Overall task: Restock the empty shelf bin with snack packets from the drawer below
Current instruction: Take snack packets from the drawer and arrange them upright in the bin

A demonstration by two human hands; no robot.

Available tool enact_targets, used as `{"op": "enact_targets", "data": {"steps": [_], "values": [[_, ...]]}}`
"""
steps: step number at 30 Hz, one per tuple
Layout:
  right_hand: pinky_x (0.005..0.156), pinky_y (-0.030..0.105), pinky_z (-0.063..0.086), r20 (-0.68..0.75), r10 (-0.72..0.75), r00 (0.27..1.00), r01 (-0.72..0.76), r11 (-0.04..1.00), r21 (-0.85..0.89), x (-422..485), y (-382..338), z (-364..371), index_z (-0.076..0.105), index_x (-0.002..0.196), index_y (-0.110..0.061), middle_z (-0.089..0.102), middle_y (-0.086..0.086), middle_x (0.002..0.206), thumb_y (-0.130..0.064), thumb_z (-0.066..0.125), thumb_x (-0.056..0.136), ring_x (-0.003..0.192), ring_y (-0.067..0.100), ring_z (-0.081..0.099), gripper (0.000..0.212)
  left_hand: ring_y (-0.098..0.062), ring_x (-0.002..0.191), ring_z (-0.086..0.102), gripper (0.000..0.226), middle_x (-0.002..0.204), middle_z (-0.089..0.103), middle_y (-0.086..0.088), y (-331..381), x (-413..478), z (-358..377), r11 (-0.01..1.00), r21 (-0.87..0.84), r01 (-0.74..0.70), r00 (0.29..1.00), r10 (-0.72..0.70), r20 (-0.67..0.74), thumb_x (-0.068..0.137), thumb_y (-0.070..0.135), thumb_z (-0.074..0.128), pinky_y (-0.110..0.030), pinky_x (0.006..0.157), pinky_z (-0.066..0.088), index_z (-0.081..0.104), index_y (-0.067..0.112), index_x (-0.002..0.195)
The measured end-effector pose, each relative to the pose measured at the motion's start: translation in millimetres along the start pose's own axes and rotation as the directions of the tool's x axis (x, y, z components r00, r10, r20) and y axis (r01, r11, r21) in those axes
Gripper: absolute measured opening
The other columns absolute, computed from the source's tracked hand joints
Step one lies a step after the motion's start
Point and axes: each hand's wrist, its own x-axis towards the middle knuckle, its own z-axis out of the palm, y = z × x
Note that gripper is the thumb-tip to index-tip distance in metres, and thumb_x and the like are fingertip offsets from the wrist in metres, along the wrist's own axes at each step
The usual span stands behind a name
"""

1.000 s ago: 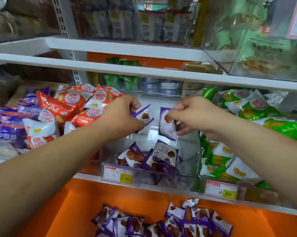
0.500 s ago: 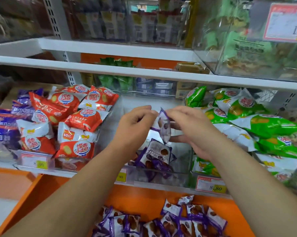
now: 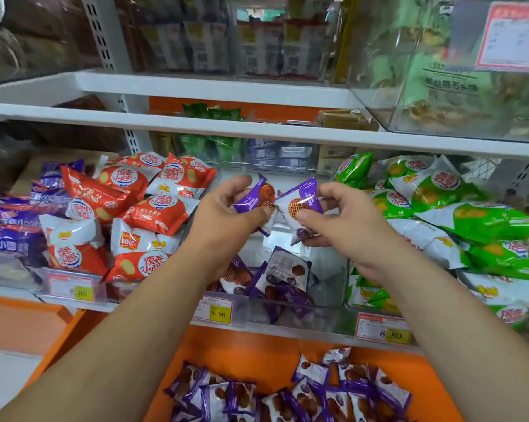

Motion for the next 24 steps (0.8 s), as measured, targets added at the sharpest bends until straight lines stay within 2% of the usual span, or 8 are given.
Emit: {"op": "enact_targets", "data": {"steps": [4, 7, 9, 12, 14, 17, 20, 24], "values": [[0.068, 0.038, 0.065, -0.019, -0.057, 0.998, 0.055, 0.995, -0.082, 4, -8, -6, 0.071, 0.109, -0.011, 0.068, 0.014, 0.099, -0.006, 0.081, 0.084, 0.074, 0.024, 0.074, 0.028, -0.019, 0.077, 0.069, 0.054, 0.106, 0.072, -0.016, -1, 6, -8, 0.998, 0.007, 0.057, 0.998, -0.057, 0.018, 0.071, -0.004, 0.077, -0.043, 0.082, 0.063, 0.069, 0.014, 0.121], [0.075, 0.039, 0.065, 0.028, 0.055, 0.998, -0.05, 0.988, -0.146, 15, -16, -7, 0.07, 0.105, -0.017, 0.074, 0.013, 0.098, -0.004, 0.079, 0.085, 0.08, 0.024, 0.073, 0.026, -0.026, 0.071, 0.064, 0.054, 0.085, 0.07, -0.012, -1, 8, -4, 0.993, -0.065, 0.103, 0.994, -0.1, 0.049, 0.075, -0.015, 0.071, -0.042, 0.077, 0.061, 0.066, 0.012, 0.121], [0.077, 0.04, 0.065, 0.076, 0.152, 0.985, -0.139, 0.979, -0.147, 23, -20, -7, 0.067, 0.097, -0.02, 0.076, 0.015, 0.099, 0.001, 0.072, 0.086, 0.078, 0.025, 0.074, 0.024, -0.027, 0.073, 0.063, 0.053, 0.087, 0.071, -0.015, -1, 9, -2, 0.988, -0.082, 0.127, 0.99, -0.121, 0.076, 0.078, -0.014, 0.071, -0.044, 0.08, 0.059, 0.065, 0.015, 0.122], [0.071, 0.035, 0.065, 0.076, 0.186, 0.98, -0.17, 0.969, -0.177, 32, -22, -12, 0.068, 0.108, -0.016, 0.075, 0.015, 0.101, 0.002, 0.072, 0.086, 0.076, 0.022, 0.075, 0.029, -0.029, 0.077, 0.063, 0.052, 0.095, 0.07, -0.016, -3, 8, -5, 0.992, -0.028, 0.123, 0.989, -0.12, 0.09, 0.083, -0.012, 0.069, -0.053, 0.087, 0.058, 0.066, 0.02, 0.124], [0.073, 0.039, 0.065, 0.019, 0.134, 0.991, -0.125, 0.955, -0.268, 37, -21, -16, 0.064, 0.116, -0.021, 0.075, 0.011, 0.102, -0.01, 0.081, 0.084, 0.082, 0.02, 0.076, 0.038, -0.03, 0.075, 0.065, 0.056, 0.101, 0.07, -0.011, -4, 7, -8, 0.996, 0.019, 0.084, 0.993, -0.085, 0.081, 0.084, -0.007, 0.072, -0.056, 0.083, 0.061, 0.062, 0.023, 0.13], [0.073, 0.046, 0.065, -0.045, 0.05, 0.998, -0.063, 0.925, -0.375, 42, -22, -20, 0.064, 0.12, -0.021, 0.073, 0.007, 0.102, -0.021, 0.087, 0.08, 0.087, 0.021, 0.075, 0.046, -0.02, 0.081, 0.073, 0.06, 0.105, 0.075, -0.002, -4, 5, -12, 0.994, 0.107, -0.016, 0.994, 0.004, 0.105, 0.082, 0.002, 0.08, -0.039, 0.08, 0.063, 0.056, 0.02, 0.134], [0.068, 0.045, 0.065, -0.007, -0.001, 1.0, -0.002, 0.908, -0.42, 44, -23, -19, 0.065, 0.12, -0.023, 0.071, 0.005, 0.104, -0.02, 0.085, 0.082, 0.088, 0.024, 0.074, 0.042, -0.007, 0.094, 0.072, 0.059, 0.104, 0.078, 0.005, -1, 1, -11, 0.984, 0.159, -0.085, 0.986, 0.06, 0.155, 0.083, -0.003, 0.077, -0.02, 0.082, 0.058, 0.056, 0.017, 0.134], [0.074, 0.044, 0.065, 0.071, -0.034, 0.997, 0.054, 0.951, -0.306, 37, -17, -15, 0.067, 0.118, -0.022, 0.071, 0.016, 0.108, -0.003, 0.08, 0.084, 0.089, 0.034, 0.075, 0.041, -0.019, 0.106, 0.071, 0.06, 0.107, 0.078, 0.004, -1, 0, -10, 0.984, 0.145, -0.101, 0.981, 0.074, 0.182, 0.084, -0.008, 0.073, -0.04, 0.096, 0.058, 0.056, 0.019, 0.134]]}}
